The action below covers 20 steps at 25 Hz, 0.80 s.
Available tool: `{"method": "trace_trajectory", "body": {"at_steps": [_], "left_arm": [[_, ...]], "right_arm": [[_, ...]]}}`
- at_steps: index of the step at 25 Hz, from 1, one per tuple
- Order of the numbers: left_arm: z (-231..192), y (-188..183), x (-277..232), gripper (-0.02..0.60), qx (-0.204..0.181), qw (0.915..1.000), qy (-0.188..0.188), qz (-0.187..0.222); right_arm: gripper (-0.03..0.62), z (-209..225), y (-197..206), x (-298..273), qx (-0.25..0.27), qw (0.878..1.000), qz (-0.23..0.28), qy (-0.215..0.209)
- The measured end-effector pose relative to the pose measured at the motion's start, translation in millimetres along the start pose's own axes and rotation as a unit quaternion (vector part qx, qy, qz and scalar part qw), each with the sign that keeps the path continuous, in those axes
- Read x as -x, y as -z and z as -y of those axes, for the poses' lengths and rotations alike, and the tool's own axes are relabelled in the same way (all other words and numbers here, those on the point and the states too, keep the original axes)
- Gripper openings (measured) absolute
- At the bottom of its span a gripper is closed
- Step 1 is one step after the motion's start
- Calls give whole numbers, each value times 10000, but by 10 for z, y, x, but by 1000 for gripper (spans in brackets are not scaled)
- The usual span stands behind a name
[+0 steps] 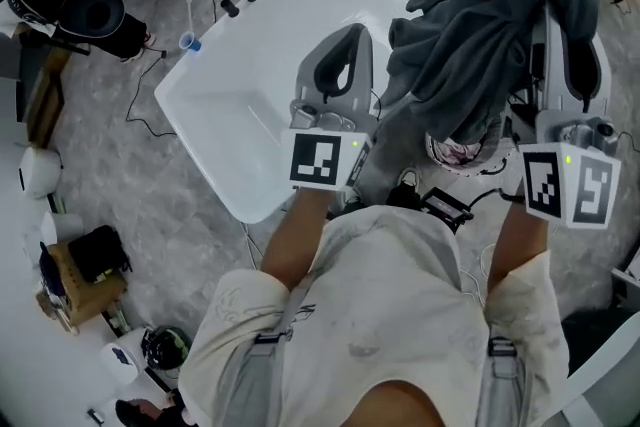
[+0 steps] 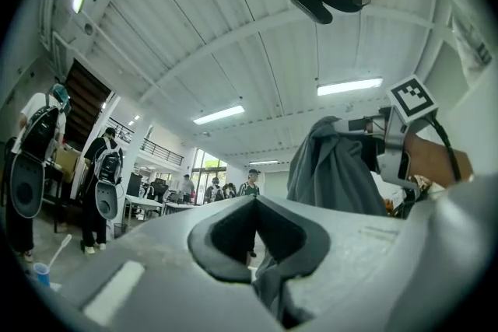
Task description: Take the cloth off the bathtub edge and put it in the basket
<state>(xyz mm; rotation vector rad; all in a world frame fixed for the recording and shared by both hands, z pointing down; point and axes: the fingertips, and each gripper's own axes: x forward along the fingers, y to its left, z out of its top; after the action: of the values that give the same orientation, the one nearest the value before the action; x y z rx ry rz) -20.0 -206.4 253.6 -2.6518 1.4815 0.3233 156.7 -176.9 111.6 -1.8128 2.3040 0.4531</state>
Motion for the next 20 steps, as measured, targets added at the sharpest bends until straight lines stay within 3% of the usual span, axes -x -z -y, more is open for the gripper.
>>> {"method": "trace_trajectory", "body": {"at_steps": [13,20], "left_arm": [[789,150,-449,-3,210,9946,1021,6],[1286,338,-673,-3,331,9877,1524,-79]], "right_arm": [[81,836,-304,633,395,9920,126,1194],[81,1210,-157,896,554,9862,-160,1554]]}}
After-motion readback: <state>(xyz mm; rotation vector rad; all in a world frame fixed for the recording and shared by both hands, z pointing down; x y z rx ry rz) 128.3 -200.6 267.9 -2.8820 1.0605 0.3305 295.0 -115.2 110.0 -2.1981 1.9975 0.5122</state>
